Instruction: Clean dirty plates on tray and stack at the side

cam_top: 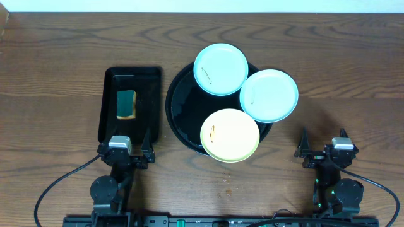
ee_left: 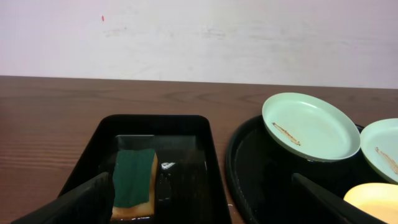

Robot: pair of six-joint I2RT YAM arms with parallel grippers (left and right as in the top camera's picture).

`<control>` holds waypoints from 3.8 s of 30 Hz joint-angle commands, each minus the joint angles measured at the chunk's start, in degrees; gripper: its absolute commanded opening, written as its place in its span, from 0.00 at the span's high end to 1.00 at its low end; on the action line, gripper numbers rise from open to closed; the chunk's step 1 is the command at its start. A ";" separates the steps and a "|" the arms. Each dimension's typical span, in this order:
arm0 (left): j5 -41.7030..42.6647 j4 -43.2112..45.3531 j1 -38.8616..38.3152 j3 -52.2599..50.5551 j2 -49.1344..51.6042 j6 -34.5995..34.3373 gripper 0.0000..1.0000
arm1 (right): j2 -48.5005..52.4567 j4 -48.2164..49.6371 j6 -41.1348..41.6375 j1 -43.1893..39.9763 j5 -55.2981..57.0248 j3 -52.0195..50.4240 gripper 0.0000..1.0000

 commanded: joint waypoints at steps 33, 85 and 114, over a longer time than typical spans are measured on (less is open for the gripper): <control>0.59 -2.49 -0.31 -0.66 0.09 0.11 0.12 | -0.02 -0.22 0.59 -1.18 0.59 -0.07 0.01; 12.76 -60.24 -0.28 85.07 62.97 -5.81 0.12 | 34.03 -34.14 8.41 -0.20 -13.07 42.99 0.01; -8.74 -61.51 3.15 81.02 93.81 -5.03 0.13 | 69.92 -61.02 23.56 20.61 -11.72 60.72 0.33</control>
